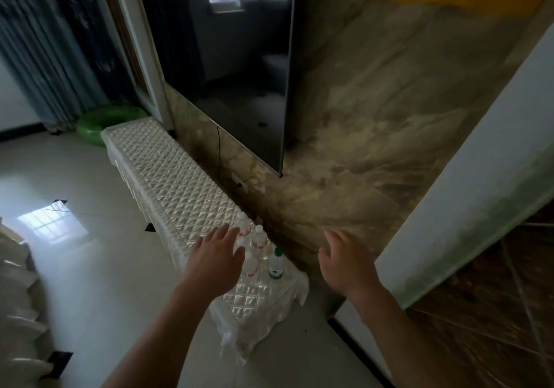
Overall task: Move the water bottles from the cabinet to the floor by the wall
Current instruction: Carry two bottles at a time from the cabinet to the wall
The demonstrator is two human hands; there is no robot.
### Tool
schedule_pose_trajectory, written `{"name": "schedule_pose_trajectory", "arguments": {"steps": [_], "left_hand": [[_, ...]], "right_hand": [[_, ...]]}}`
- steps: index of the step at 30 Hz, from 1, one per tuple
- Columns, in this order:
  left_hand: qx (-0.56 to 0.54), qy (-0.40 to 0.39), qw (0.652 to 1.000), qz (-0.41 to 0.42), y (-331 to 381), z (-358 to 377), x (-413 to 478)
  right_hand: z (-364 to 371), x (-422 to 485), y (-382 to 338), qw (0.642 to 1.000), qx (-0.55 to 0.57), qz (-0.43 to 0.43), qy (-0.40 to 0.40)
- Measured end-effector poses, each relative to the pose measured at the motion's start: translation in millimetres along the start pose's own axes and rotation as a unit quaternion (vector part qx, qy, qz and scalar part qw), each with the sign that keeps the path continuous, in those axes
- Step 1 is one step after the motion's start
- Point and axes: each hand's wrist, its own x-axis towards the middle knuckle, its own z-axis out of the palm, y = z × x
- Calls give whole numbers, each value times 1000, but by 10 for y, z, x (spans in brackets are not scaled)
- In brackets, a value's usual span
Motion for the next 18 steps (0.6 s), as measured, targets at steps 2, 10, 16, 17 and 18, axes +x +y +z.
{"name": "schedule_pose_trajectory", "arguments": {"steps": [2, 10, 16, 17, 18], "left_hand": [[0, -1, 1000, 1, -79, 9, 173], [-2, -17, 1000, 3, -362, 168, 694], [-12, -46, 999, -26, -464, 378, 889], [-12, -49, 998, -31, -475, 422, 921], [-13, -51, 998, -39, -486, 470, 955]], "right_hand": [[27, 173, -51, 1000, -3, 0, 1], [278, 699, -146, 1000, 0, 9, -20], [510, 1068, -114, 998, 10, -2, -64], [555, 1143, -96, 997, 11, -7, -71], [604, 1223, -72, 997, 13, -13, -80]]}}
